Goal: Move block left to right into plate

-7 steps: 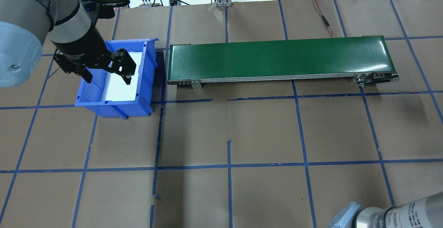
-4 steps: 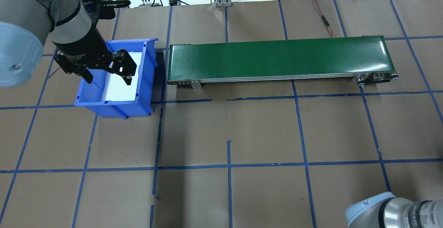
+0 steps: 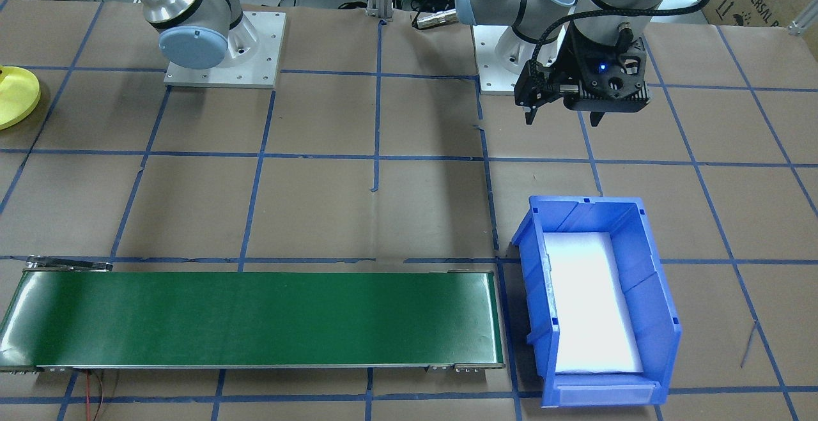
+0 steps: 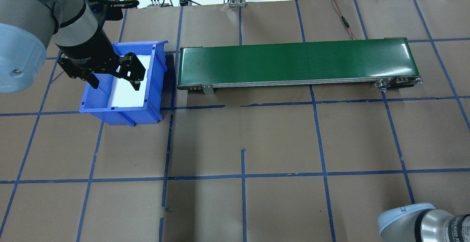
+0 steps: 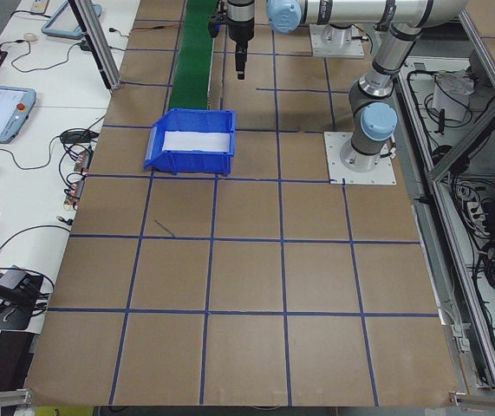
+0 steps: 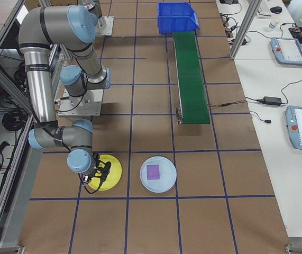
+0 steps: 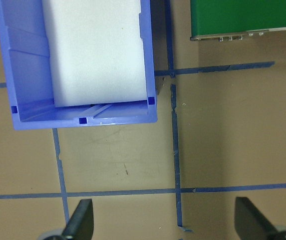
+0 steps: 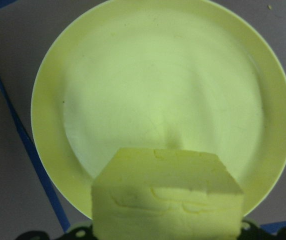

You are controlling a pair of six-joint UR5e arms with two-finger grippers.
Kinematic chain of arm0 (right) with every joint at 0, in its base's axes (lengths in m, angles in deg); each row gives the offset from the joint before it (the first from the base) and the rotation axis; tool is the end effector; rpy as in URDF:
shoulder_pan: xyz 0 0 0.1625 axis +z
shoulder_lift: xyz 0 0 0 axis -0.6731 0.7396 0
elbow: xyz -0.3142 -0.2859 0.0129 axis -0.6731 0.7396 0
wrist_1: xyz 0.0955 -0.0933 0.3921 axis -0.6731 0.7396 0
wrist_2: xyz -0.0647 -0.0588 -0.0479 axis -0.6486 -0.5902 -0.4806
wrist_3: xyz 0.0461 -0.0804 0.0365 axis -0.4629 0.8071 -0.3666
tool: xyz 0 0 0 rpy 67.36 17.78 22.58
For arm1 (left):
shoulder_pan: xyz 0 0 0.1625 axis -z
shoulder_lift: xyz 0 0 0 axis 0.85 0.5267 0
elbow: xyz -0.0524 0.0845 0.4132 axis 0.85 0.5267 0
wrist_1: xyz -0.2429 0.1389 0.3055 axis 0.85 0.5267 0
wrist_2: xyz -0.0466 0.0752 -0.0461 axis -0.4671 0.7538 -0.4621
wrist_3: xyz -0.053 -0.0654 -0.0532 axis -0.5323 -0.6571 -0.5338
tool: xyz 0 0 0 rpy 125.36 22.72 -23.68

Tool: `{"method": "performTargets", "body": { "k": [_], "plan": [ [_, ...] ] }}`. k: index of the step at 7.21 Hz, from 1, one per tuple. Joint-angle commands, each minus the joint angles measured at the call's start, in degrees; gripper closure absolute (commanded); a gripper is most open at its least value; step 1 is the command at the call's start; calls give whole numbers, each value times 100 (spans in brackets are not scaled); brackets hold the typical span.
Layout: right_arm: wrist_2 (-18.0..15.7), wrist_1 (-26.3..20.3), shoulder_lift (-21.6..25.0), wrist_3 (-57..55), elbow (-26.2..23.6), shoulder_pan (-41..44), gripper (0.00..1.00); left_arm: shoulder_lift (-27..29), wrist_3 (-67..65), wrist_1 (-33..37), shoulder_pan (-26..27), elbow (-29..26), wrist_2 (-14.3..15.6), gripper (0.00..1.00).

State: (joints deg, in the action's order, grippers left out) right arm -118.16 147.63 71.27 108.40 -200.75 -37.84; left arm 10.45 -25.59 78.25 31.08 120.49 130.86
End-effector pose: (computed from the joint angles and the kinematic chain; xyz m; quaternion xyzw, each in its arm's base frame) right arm -0.5001 -0.1666 0.2097 0.1433 0.9849 0.0498 0.0831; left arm -0.1210 -0.4675 0.4703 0.0301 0.9989 0.0159 0.0329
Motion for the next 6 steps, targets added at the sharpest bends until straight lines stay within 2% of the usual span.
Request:
{"method": "performTargets", "body": {
  "k": [1, 3, 4, 6],
  "plan": [
    [37, 55, 21, 7, -20, -25, 0, 0, 3, 9, 0, 1, 1, 0],
    [38, 29, 91, -28, 67, 211, 0, 0, -6, 18, 9, 9, -8, 0],
    [38, -111, 222, -63, 259, 604, 0, 0, -6, 18, 9, 9, 1, 0],
    [-41, -1241, 635, -386, 882, 1456, 0, 0, -15, 18, 9, 9, -8, 0]
  ]
}}
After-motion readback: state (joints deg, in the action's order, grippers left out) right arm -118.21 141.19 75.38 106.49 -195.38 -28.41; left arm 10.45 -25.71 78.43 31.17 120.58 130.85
